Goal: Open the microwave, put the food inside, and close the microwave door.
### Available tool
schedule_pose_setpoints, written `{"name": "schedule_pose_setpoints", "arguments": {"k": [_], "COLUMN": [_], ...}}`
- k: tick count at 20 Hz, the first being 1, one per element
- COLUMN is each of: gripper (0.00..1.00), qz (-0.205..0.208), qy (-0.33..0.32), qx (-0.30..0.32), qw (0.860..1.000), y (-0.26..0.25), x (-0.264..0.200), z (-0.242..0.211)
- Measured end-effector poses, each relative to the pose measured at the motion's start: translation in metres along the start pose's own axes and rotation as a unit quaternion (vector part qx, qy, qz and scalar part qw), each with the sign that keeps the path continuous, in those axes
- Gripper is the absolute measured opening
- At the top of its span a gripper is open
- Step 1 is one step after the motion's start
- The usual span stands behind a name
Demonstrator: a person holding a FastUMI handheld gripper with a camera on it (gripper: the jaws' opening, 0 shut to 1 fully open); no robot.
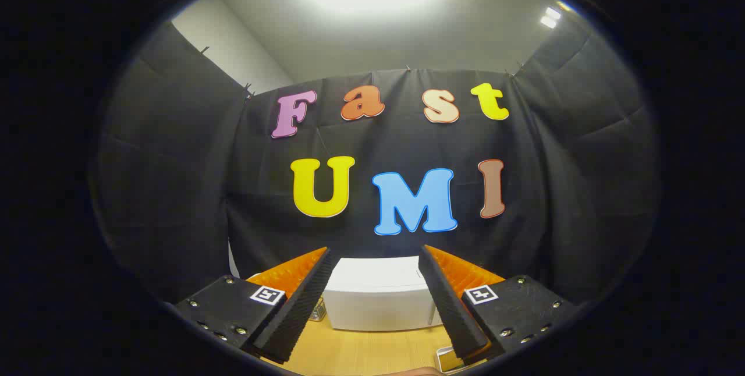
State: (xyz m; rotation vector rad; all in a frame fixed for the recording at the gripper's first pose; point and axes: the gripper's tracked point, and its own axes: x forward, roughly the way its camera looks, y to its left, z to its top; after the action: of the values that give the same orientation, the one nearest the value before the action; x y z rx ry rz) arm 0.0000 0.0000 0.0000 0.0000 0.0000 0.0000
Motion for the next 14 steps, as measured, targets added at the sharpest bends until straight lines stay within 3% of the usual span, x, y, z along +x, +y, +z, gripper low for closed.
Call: {"name": "schedule_pose_setpoints", "arguments": {"k": [3,7,14], "gripper": [0.93,0.95,0.94], "qz": [-0.024,-0.020,-0.002], "qy": [-0.047,-0.068,-0.052], "qx": [-0.046,-0.081,-0.089], "qw": [0.998,0.994,0.995], "y": [-0.010,-0.002,0.012], "x": [0.003,0.001,0.004], "z": [0.017,0.021,0.011]}}
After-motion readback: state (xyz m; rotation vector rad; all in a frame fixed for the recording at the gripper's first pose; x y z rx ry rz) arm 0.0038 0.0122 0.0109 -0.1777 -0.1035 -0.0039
